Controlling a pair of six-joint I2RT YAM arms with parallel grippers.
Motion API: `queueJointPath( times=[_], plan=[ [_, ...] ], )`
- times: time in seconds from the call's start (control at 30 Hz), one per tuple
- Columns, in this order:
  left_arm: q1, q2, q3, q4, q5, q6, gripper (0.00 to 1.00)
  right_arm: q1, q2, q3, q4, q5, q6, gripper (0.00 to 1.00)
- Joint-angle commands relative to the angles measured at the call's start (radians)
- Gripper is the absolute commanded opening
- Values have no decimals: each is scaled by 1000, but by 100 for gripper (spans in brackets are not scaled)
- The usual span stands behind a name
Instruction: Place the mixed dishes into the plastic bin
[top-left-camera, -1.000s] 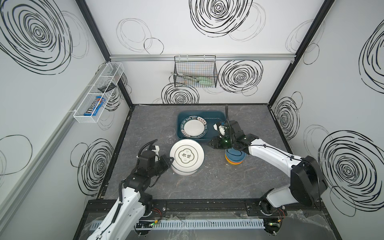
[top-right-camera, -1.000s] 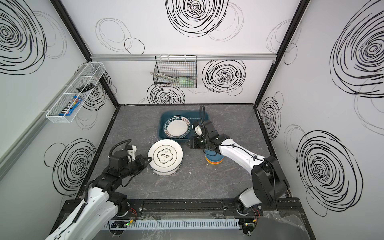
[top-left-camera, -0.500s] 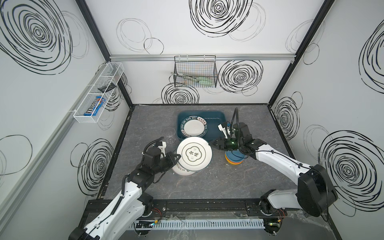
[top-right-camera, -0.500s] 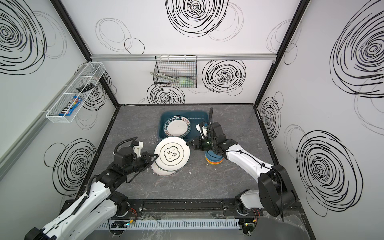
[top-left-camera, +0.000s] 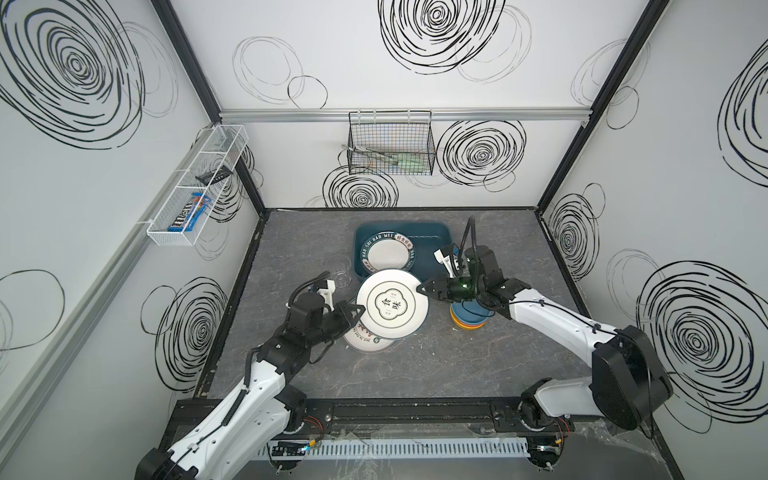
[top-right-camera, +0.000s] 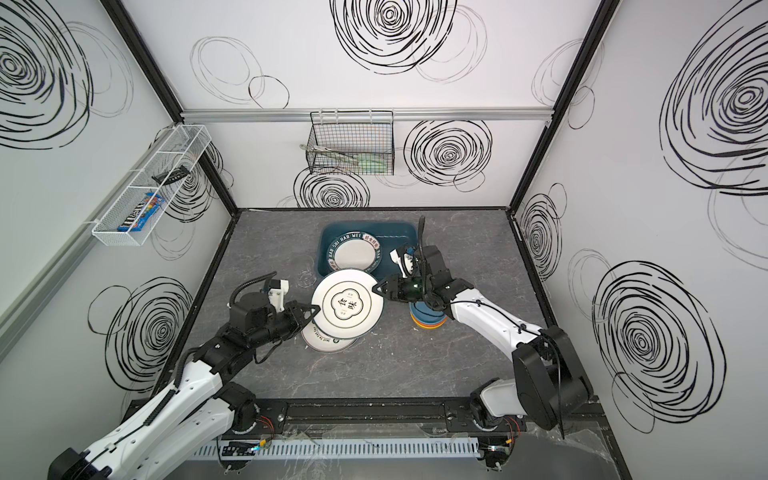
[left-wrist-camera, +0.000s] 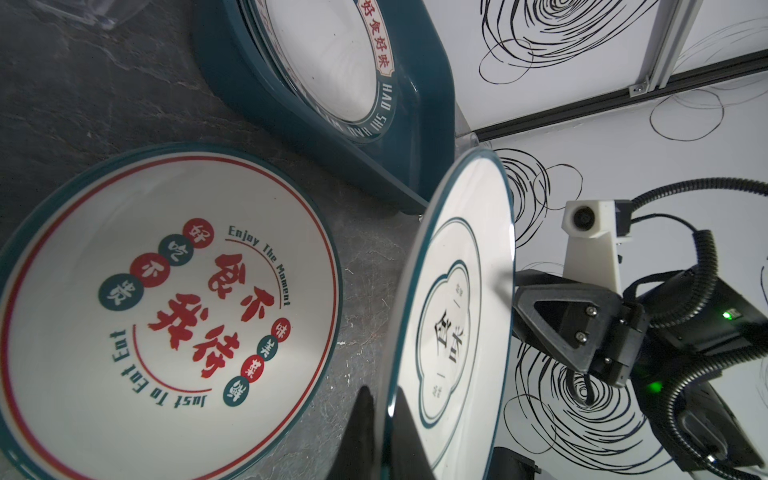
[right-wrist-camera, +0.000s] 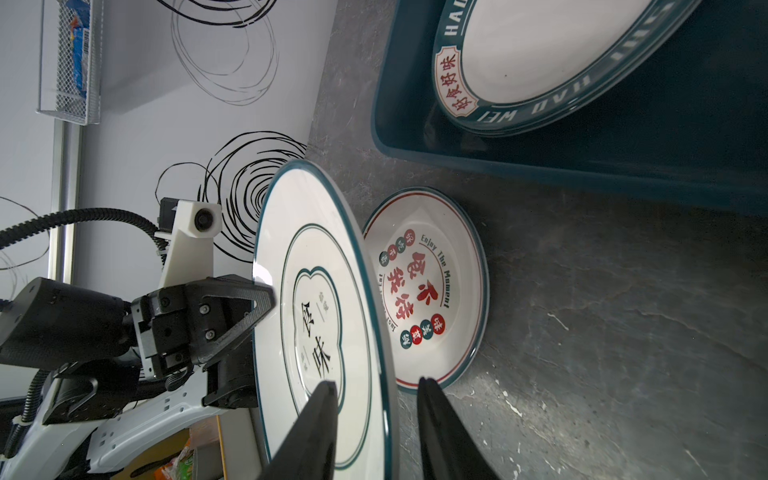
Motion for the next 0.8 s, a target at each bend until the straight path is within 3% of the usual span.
queueJointPath(
  times=[0.0, 0.33, 0.6, 0.77],
  plan=[
    [-5, -3, 42, 112, -2, -21, 0, 4, 12, -11, 24, -27, 3, 32],
    [-5, 11, 48, 124, 8, -25, 0, 14, 30, -4, 30, -38, 1, 20],
    [1, 14, 53, 114, 7, -21, 2, 14, 37, 11, 19, -19, -4, 5],
    [13, 7, 50, 103, 3, -18, 24, 10, 39, 30, 6, 5, -7, 0]
  ],
)
